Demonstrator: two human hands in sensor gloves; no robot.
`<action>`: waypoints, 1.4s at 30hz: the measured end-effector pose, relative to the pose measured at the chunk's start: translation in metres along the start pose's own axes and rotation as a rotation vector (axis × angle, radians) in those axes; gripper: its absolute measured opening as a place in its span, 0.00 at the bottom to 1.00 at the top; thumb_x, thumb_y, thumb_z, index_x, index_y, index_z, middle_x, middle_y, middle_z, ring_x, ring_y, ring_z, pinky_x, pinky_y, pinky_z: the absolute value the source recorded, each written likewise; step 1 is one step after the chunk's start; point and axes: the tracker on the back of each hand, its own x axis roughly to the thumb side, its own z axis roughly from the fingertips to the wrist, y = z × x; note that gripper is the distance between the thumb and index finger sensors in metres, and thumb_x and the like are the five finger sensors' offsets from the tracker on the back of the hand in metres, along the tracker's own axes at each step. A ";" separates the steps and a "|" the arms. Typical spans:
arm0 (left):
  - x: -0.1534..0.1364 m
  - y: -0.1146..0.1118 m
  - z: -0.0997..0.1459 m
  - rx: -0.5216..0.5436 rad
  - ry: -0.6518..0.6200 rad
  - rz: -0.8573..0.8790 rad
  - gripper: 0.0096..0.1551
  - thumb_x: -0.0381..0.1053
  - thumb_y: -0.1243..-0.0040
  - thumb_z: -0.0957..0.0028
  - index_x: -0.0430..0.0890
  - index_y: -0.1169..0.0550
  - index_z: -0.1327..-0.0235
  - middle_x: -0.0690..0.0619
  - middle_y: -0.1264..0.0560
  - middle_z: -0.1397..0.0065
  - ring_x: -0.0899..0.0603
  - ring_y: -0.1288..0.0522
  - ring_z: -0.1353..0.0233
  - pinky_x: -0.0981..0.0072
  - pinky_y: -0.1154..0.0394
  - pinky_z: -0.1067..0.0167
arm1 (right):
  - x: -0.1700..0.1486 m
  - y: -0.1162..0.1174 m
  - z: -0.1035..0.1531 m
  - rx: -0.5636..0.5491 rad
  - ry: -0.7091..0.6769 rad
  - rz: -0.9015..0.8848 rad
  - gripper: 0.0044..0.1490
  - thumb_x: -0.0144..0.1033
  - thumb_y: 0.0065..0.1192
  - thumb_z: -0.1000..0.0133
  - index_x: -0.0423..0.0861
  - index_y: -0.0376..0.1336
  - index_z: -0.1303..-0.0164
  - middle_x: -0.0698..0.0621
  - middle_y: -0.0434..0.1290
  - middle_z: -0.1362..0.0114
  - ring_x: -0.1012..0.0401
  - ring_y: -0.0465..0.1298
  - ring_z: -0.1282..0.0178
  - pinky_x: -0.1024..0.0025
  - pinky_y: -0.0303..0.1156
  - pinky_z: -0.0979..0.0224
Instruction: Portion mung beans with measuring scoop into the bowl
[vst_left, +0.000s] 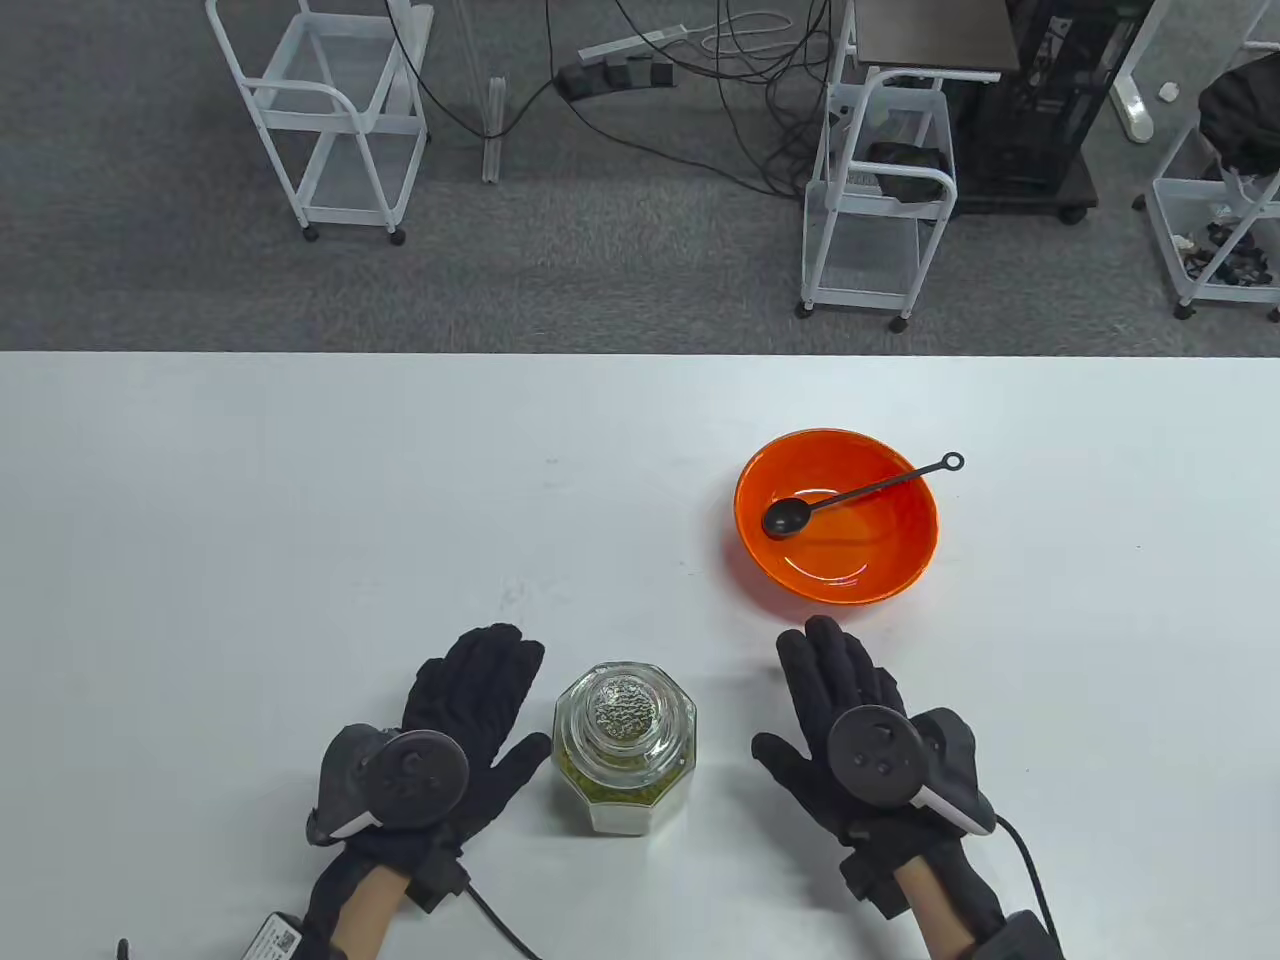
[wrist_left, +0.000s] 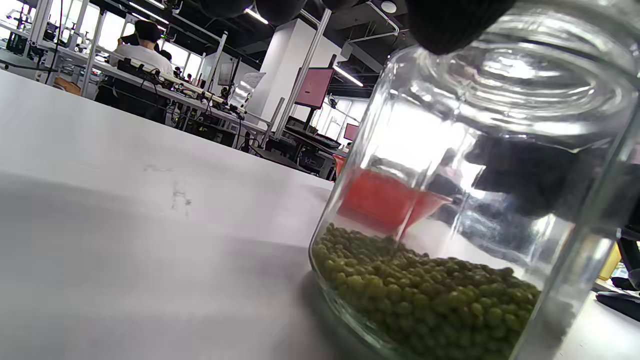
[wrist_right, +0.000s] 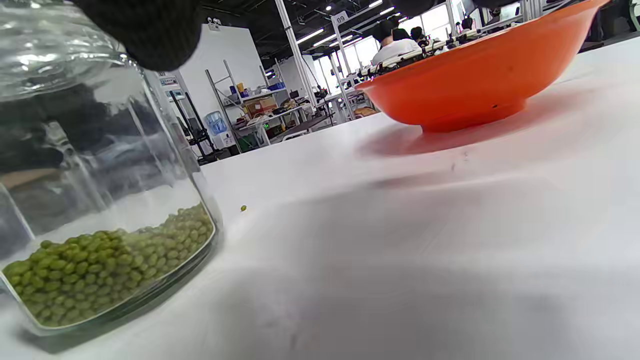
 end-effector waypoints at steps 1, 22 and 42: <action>0.000 0.000 0.000 0.002 -0.003 0.002 0.49 0.63 0.48 0.39 0.49 0.51 0.10 0.35 0.51 0.08 0.25 0.51 0.12 0.18 0.50 0.27 | 0.001 0.001 -0.001 0.005 -0.002 -0.002 0.61 0.62 0.54 0.42 0.46 0.31 0.12 0.38 0.31 0.13 0.35 0.43 0.13 0.28 0.48 0.23; 0.011 0.021 0.005 0.079 -0.042 0.015 0.48 0.63 0.47 0.39 0.49 0.50 0.10 0.36 0.49 0.09 0.26 0.50 0.13 0.18 0.49 0.27 | 0.004 0.000 0.001 -0.021 -0.015 -0.014 0.60 0.62 0.54 0.42 0.45 0.32 0.12 0.37 0.33 0.13 0.35 0.44 0.14 0.28 0.49 0.23; 0.119 0.051 -0.040 -0.260 -0.188 -0.265 0.52 0.70 0.47 0.42 0.49 0.47 0.09 0.34 0.45 0.11 0.26 0.42 0.16 0.20 0.45 0.27 | -0.004 -0.004 0.001 -0.010 0.009 -0.034 0.60 0.62 0.54 0.42 0.45 0.33 0.12 0.36 0.34 0.13 0.35 0.45 0.14 0.28 0.49 0.24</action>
